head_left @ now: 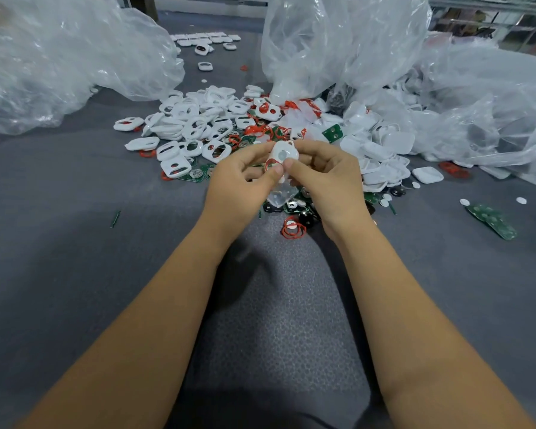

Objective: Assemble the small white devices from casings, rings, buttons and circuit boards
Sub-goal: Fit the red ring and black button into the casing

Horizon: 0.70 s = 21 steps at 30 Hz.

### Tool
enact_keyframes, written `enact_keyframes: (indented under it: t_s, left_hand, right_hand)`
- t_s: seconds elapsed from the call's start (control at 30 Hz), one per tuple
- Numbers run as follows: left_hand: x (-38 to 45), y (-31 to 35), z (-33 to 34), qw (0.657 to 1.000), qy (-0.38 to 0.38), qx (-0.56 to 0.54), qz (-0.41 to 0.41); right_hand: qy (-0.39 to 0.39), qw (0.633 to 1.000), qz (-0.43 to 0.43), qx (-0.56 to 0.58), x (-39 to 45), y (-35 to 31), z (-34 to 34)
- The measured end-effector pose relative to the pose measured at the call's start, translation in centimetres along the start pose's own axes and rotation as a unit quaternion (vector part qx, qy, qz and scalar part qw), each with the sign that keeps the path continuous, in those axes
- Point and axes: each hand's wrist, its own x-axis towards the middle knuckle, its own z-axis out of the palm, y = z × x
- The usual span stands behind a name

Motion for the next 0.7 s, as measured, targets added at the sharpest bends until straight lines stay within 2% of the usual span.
enact_keyframes:
  t_s: [0.13, 0.23, 0.3, 0.37, 0.43, 0.47, 0.7]
  left_hand:
    - [0.0, 0.0, -0.2, 0.998, -0.053, 0.037, 0.013]
    - [0.3, 0.1, -0.8, 1.0, 0.004, -0.013, -0.01]
    - [0.7, 0.1, -1.4, 0.995, 0.071, -0.062, -0.033]
    - [1.0, 0.1, -1.9, 0.983, 0.127, -0.113, -0.073]
    - [1.1, 0.2, -2.3, 0.973, 0.147, -0.142, -0.104]
    - [1.1, 0.2, -2.3, 0.973, 0.145, -0.142, -0.112]
    - [0.9, 0.8, -1.7, 0.962, 0.109, -0.2, -0.15]
  right_hand:
    - [-0.022, 1.0, -0.01, -0.015, 0.0, -0.3, 0.0]
    - [-0.031, 0.989, -0.054, -0.131, -0.2, -0.2, 0.2]
    - [-0.054, 0.965, -0.072, -0.247, -0.4, -0.1, 0.4]
    - [-0.13, 0.921, -0.082, -0.358, -0.6, 0.0, 0.2]
    - [-0.197, 0.87, -0.092, -0.442, -0.6, 0.0, 0.0]
    - [-0.207, 0.853, -0.099, -0.469, -0.6, 0.0, -0.1]
    - [-0.19, 0.819, -0.141, -0.523, -0.5, -0.1, -0.1]
